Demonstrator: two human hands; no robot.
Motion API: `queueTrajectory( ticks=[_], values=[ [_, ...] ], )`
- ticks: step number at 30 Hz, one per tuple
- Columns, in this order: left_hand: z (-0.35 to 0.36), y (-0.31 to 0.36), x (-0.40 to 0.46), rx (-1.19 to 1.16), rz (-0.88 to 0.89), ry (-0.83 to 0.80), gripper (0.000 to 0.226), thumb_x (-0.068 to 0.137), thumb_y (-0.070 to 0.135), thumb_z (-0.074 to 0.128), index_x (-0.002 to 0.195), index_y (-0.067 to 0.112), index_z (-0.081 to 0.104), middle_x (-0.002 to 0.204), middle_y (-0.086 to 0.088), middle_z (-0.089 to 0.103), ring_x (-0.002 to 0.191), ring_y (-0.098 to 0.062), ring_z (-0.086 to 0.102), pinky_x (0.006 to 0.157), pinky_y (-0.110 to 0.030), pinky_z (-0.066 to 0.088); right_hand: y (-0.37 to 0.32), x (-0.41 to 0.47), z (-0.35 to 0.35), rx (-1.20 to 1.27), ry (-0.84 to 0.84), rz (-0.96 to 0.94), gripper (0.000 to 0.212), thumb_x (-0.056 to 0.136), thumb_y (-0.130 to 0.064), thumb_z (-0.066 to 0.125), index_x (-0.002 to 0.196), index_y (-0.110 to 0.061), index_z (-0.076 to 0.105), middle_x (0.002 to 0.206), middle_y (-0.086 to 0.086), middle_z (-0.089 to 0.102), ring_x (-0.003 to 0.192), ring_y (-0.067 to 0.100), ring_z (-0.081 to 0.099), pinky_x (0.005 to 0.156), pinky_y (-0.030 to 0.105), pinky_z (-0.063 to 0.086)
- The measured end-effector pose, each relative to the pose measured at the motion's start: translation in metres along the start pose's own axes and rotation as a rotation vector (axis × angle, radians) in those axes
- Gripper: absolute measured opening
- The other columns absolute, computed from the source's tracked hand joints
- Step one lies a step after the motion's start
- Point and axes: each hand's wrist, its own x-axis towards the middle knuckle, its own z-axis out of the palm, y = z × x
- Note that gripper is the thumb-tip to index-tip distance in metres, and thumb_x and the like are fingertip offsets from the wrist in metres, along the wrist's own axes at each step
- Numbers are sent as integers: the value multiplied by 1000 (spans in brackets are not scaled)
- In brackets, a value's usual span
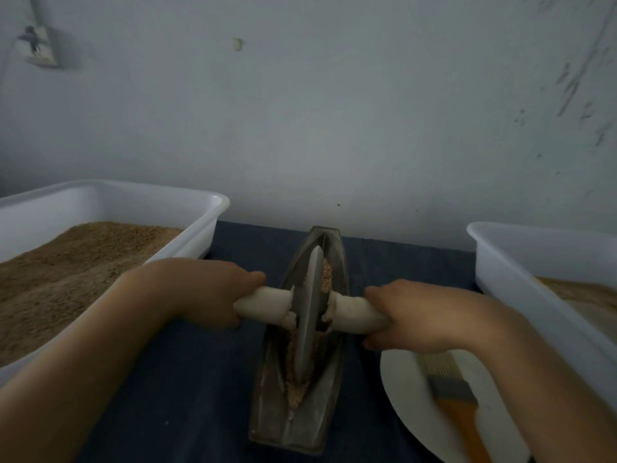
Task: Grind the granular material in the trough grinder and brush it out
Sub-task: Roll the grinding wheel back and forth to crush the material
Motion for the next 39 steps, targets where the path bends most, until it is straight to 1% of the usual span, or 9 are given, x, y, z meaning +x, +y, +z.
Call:
queueTrajectory(
  ticks=[6,12,15,19,23,26,29,34,39],
  values=[
    [6,-5,22,-80,-8,157,31,91,21,56,116,21,37,112,0,50,94,-13,48,83,-25,39,13,25,8,-4,155,63,21,90,-32,55,92,-20,38,89,-2,48,79,13,46,53,21,30],
    [27,-9,59,132,-95,674,32,91,24,52,119,21,38,120,1,47,109,-18,48,95,-33,36,32,53,29,-161,553,110,22,90,-33,52,104,-18,43,109,1,55,98,22,51,68,31,25],
    [33,-8,63,131,-105,773,34,89,23,53,120,22,39,120,2,47,109,-17,46,95,-31,35,33,57,34,-204,622,125,23,91,-33,50,108,-18,44,109,1,55,99,21,50,69,31,25],
    [27,-9,55,123,-67,661,37,90,27,54,122,23,36,122,3,48,111,-15,48,96,-30,35,30,48,27,-135,470,104,21,91,-32,51,104,-17,43,108,3,56,96,22,52,68,30,27],
    [11,-5,31,35,-25,305,41,89,26,58,124,26,35,124,3,50,111,-13,50,95,-29,38,19,29,13,-17,186,72,20,90,-31,55,99,-18,43,100,1,55,78,13,47,53,23,29],
    [4,-3,13,-37,39,107,33,90,23,57,110,31,33,111,5,53,91,-7,48,82,-22,38,10,11,3,34,52,23,24,88,-36,59,98,-17,49,85,-6,50,72,8,46,53,18,31],
    [-1,-3,1,-56,60,7,32,90,24,58,103,34,30,92,13,46,84,-5,45,77,-21,34,5,-1,-1,28,-8,-5,28,87,-38,60,103,-16,53,89,-5,52,79,10,50,56,19,34],
    [3,-4,8,-85,28,36,33,90,23,58,113,29,34,111,3,52,90,-9,47,78,-22,36,8,8,2,46,31,17,24,88,-35,59,99,-16,50,86,-4,50,76,10,49,55,20,33],
    [14,-10,38,2,-22,366,33,90,24,56,118,23,38,118,2,52,105,-14,51,92,-30,39,22,35,16,-26,280,107,21,88,-35,55,96,-20,43,100,1,56,81,16,49,53,23,27]
  ],
)
